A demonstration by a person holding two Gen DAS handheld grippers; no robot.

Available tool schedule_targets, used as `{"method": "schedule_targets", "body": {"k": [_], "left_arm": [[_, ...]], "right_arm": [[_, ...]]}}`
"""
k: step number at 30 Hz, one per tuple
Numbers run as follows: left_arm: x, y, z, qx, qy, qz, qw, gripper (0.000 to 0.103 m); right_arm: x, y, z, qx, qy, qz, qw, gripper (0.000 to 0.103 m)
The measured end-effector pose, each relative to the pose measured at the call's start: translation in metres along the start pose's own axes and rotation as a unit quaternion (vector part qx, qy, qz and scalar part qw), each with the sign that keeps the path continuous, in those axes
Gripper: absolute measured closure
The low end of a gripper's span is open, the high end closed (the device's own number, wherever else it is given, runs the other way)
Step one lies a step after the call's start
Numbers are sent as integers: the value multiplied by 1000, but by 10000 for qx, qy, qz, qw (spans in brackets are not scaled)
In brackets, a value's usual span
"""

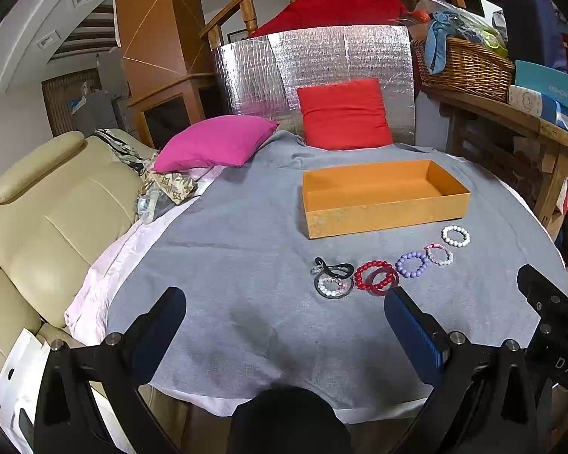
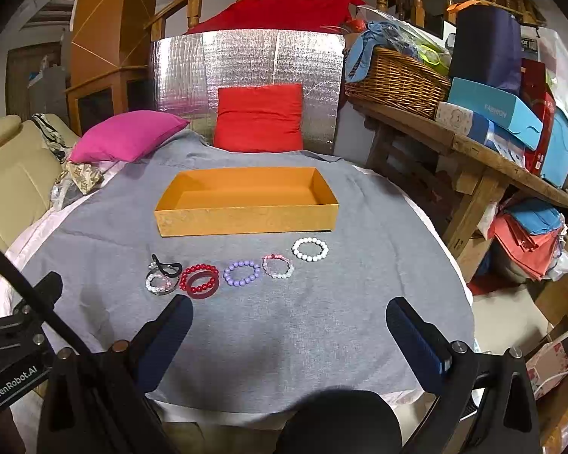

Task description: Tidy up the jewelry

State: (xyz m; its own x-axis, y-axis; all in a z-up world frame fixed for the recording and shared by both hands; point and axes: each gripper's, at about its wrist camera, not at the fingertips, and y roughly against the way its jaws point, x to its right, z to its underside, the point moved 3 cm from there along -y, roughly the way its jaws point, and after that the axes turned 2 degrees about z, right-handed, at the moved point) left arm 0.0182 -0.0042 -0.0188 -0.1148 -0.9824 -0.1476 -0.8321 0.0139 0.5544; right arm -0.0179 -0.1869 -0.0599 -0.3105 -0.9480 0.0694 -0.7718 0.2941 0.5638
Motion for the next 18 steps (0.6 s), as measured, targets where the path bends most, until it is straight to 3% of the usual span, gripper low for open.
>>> {"method": "schedule_targets", "body": {"k": [18], "left_arm": [[-7,-25,-4,-231,-57,-25,9997,0]], "right_arm": [[0,-21,-3,-239,-14,-130,9996,0]]}}
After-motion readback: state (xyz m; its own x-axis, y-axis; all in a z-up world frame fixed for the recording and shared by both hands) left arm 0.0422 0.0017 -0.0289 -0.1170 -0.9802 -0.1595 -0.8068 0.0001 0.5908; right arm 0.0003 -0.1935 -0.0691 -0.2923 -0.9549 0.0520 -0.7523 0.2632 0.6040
